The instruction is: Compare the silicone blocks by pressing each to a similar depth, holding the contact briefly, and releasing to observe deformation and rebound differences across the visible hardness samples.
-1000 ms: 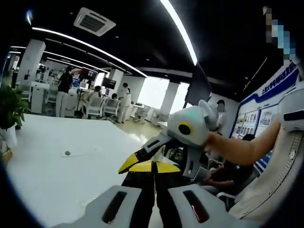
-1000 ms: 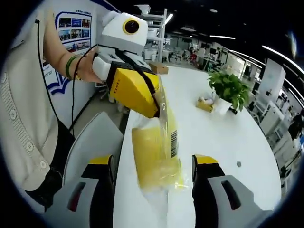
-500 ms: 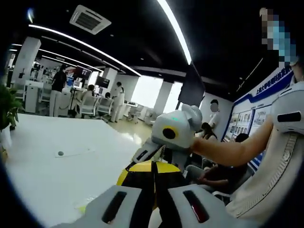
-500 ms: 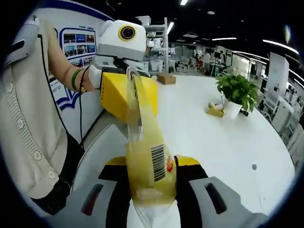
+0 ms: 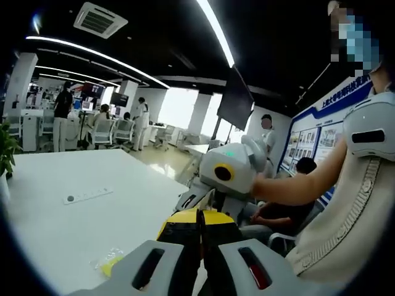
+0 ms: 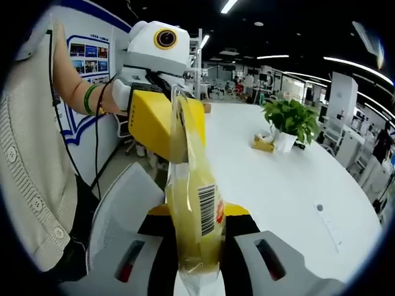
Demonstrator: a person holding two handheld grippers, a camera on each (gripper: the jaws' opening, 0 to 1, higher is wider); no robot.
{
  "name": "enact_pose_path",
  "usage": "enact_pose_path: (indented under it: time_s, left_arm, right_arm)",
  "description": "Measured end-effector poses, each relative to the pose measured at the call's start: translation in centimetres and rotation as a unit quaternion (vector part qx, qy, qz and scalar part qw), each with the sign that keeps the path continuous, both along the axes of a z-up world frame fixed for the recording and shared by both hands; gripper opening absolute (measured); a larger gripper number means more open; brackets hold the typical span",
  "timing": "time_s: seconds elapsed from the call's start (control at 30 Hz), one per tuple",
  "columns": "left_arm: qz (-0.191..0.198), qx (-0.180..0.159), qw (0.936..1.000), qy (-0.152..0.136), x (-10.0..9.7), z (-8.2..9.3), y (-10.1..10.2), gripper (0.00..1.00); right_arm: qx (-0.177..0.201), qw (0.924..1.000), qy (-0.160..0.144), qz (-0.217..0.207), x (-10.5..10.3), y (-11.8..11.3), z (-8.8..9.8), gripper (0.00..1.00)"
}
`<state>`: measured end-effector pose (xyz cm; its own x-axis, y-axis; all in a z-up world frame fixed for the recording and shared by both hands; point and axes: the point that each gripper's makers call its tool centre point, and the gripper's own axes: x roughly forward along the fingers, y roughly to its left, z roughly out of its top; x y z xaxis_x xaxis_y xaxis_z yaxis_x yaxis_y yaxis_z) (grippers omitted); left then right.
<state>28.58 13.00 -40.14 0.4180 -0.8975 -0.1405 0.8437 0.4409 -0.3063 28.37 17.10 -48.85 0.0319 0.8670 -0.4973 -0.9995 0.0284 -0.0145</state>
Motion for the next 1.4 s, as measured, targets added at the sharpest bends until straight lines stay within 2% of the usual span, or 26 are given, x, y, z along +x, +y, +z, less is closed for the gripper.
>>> enact_pose_path:
  time_s: [0.07, 0.13, 0.2, 0.3, 0.37, 0.47, 1.0, 1.4]
  left_arm:
    - [-0.003, 0.003, 1.0000, 0.000, -0.12, -0.10, -0.27, 0.00]
    - [-0.003, 0.005, 1.0000, -0.002, -0.19, -0.09, -0.48, 0.00]
    - [-0.004, 0.008, 1.0000, -0.004, -0.21, -0.05, -0.50, 0.00]
    - [-0.003, 0.007, 1.0000, -0.005, -0.24, 0.10, -0.54, 0.00]
    - [-0.004, 0.007, 0.9999, -0.007, -0.31, 0.18, -0.62, 0.00]
    - [-0.006, 0.010, 0.9999, -0.009, -0.41, 0.20, -0.77, 0.00]
    - [-0.011, 0.022, 0.9997, -0.009, -0.70, -0.08, -0.80, 0.00]
    - [-0.020, 0.043, 0.9982, -0.036, -0.74, -0.17, -0.68, 0.00]
  right_arm:
    - [-0.002, 1.0000, -0.002, 0.002, -0.08, -0.40, -0.17, 0.15]
    - [-0.004, 0.9999, 0.010, 0.001, -0.16, -0.60, -0.18, 0.14]
    - [-0.007, 1.0000, 0.000, -0.002, -0.08, -0.69, -0.15, 0.12]
    - [-0.011, 0.9999, 0.006, -0.008, -0.07, -0.83, -0.03, 0.11]
    - [-0.009, 0.9999, -0.001, -0.007, -0.07, -0.89, 0.08, 0.10]
    - [-0.012, 0.9999, -0.010, -0.005, -0.03, -1.04, 0.07, 0.09]
    - [-0.022, 0.9997, -0.006, 0.000, -0.22, -1.17, -0.23, 0.10]
    - [-0.031, 0.9995, 0.001, 0.009, -0.38, -1.08, -0.50, 0.10]
